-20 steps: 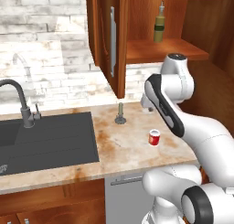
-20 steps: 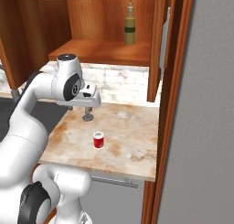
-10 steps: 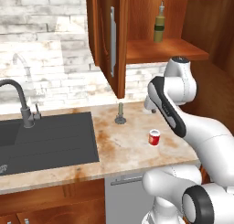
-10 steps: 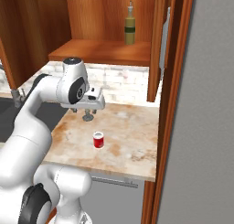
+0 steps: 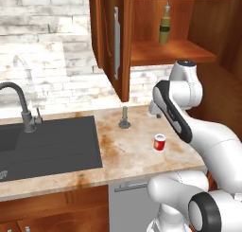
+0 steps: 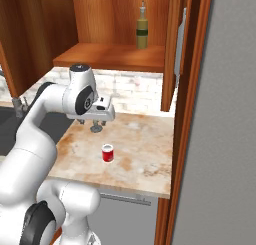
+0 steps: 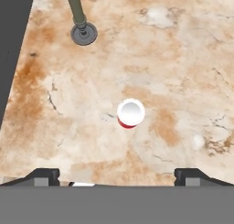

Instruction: Pick the canned food and boxed food from the counter and place them in the cabinets closest to them.

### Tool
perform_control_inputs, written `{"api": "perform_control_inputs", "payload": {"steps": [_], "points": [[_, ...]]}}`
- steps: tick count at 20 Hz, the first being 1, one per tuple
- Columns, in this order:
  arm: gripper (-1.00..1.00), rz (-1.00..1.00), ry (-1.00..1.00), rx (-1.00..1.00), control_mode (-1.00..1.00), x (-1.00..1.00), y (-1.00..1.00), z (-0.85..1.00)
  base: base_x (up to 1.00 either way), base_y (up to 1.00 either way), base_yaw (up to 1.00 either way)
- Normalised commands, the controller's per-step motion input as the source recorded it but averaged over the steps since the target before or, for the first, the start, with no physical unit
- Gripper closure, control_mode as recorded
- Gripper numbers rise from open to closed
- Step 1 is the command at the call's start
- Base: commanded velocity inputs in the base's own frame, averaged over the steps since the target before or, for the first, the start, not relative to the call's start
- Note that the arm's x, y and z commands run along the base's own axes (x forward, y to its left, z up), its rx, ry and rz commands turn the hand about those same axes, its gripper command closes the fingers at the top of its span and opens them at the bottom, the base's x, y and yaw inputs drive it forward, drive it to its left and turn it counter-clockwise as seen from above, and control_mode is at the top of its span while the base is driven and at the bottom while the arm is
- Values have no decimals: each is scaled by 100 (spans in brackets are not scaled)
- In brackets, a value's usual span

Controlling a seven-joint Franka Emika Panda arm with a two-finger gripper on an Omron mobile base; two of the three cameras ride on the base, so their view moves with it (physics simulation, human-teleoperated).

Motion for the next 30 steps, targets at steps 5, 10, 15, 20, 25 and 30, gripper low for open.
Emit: {"api": "perform_control_inputs", "payload": {"steps": [5, 10, 15, 20, 25, 30], "points": [[-100, 0, 0, 0, -100, 0, -1, -17, 0, 0, 0], [-100, 0, 0, 0, -100, 0, -2, -18, 0, 0, 0], [-100, 0, 0, -1, -100, 0, 0, -16, 0, 0, 0], [-100, 0, 0, -1, -100, 3, 0, -18, 0, 0, 0], [-100, 0, 0, -1, -100, 11, -1, -19, 0, 0, 0], [-100, 0, 0, 0, -100, 17, -6, -19, 0, 0, 0]]}}
